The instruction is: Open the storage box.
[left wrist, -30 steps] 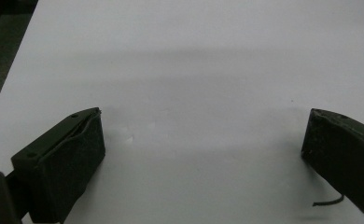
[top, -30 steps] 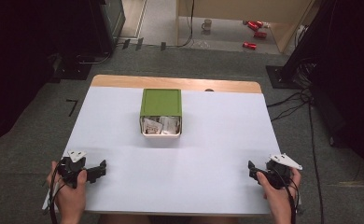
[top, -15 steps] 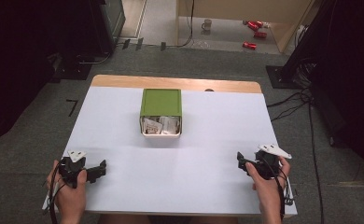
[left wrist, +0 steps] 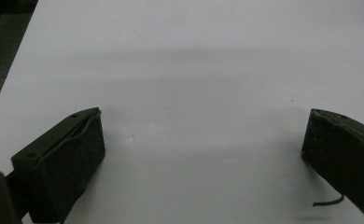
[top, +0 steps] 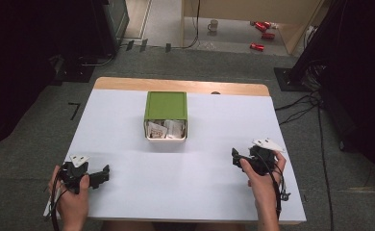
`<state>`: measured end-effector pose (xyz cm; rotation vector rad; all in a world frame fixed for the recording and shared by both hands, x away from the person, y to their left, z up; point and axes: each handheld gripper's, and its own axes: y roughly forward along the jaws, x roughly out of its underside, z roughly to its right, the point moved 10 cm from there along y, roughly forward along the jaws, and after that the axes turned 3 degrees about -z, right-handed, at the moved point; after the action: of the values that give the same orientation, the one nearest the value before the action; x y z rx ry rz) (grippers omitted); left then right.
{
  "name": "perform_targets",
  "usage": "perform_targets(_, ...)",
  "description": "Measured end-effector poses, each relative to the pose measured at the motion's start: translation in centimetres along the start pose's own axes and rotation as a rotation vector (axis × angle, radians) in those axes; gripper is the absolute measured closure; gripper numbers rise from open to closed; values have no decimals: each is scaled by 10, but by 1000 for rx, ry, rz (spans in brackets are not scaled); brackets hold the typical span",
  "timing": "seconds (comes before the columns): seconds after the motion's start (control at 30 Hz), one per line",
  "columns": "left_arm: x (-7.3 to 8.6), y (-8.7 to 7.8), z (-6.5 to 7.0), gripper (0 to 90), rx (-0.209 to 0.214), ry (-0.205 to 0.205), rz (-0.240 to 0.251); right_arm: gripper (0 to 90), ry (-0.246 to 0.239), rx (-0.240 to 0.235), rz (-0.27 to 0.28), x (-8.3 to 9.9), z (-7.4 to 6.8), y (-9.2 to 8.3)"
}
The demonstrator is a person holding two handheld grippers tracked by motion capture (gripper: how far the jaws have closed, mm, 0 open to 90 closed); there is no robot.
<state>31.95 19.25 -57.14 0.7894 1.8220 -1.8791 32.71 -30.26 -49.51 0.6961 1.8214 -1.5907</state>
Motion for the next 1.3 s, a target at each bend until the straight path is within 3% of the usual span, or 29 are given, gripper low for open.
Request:
perform_targets(0.87,0,0,0,0,-1,2,-3,140,-45,-85,34,-44,-70,19)
perform_targets(1.3,0,0,0,0,-1,2,-2,140,-45,-156,53,-61,-117,34)
